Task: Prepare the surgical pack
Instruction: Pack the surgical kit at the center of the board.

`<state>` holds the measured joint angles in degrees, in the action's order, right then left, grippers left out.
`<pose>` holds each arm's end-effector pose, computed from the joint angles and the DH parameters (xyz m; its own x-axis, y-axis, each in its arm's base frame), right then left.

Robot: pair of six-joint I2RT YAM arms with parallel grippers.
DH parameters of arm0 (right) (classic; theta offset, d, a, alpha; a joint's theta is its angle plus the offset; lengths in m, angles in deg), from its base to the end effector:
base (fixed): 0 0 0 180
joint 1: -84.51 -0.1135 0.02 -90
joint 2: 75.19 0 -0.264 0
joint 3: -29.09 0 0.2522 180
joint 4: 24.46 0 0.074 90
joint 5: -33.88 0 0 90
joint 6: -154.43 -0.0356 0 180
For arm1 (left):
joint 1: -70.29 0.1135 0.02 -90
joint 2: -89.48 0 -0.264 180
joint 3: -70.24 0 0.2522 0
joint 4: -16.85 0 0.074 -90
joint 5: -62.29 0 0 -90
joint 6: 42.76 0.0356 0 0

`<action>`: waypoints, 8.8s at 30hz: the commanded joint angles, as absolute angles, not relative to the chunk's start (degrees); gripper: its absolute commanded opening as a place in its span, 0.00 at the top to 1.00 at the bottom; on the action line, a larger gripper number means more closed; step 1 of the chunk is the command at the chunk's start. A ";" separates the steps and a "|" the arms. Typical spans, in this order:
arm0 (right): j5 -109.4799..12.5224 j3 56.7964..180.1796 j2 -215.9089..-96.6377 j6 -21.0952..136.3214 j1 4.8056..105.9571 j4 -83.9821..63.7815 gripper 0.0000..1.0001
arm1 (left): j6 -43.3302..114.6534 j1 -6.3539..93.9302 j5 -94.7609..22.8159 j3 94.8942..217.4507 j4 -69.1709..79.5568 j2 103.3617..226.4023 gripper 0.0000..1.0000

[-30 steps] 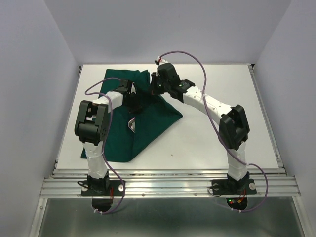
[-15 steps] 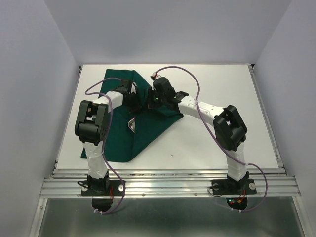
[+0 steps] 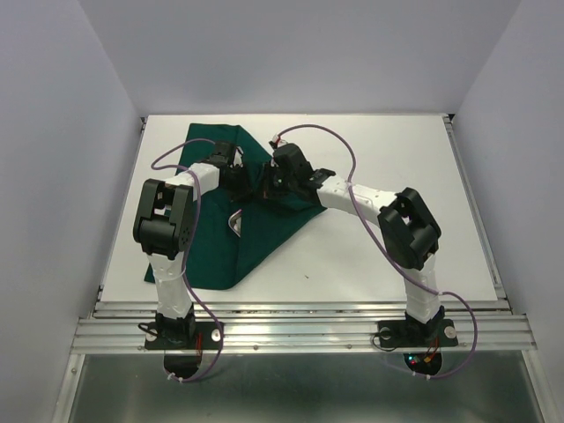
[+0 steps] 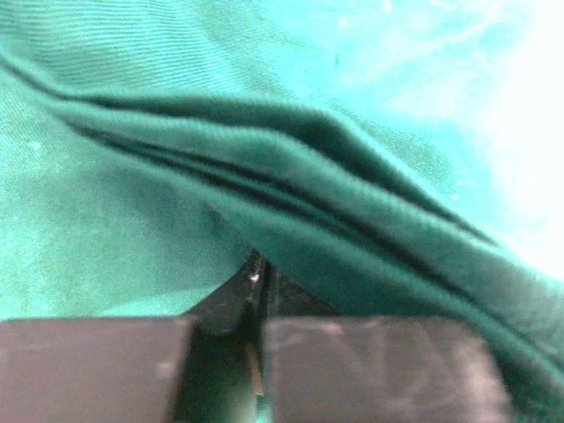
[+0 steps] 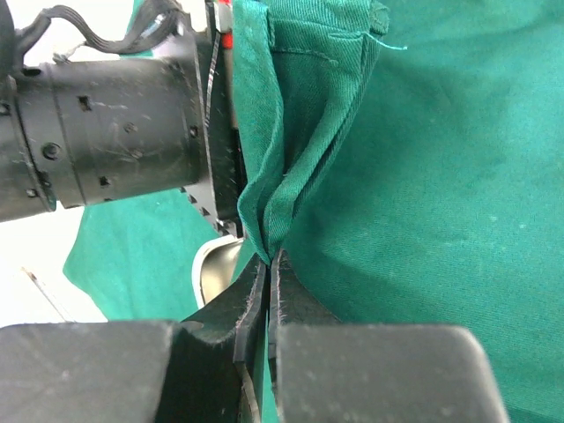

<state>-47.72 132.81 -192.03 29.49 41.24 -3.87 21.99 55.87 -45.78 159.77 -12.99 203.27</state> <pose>0.3428 0.3298 0.2312 -0.7703 0.0530 -0.6355 -0.3970 0.7401 0.5429 0.4037 -0.1152 0.1641 -0.8857 -0.1910 -0.4232 0.0388 0.8778 -0.4774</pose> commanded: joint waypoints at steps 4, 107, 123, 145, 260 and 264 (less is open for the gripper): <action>-46.28 131.54 -189.71 28.22 39.77 -7.62 0.99 | 22.54 57.01 -41.34 158.71 -18.18 198.46 0.77; -46.72 111.68 -175.83 33.49 49.35 2.40 0.84 | 21.23 67.12 -48.54 145.44 -21.70 175.35 1.00; -50.76 111.49 -173.63 35.60 49.35 3.37 0.85 | 21.49 67.21 -42.66 139.72 -21.34 175.88 0.53; -55.41 113.78 -169.15 36.04 49.35 4.51 0.84 | 15.78 61.78 -37.29 133.83 -18.18 177.89 1.00; -51.29 118.35 -187.25 37.97 66.67 3.10 0.86 | 11.74 60.38 -30.43 151.14 -21.52 168.93 1.00; -49.53 116.60 -186.99 37.71 65.62 2.14 0.86 | 10.42 55.98 -32.46 157.02 -21.08 171.82 1.00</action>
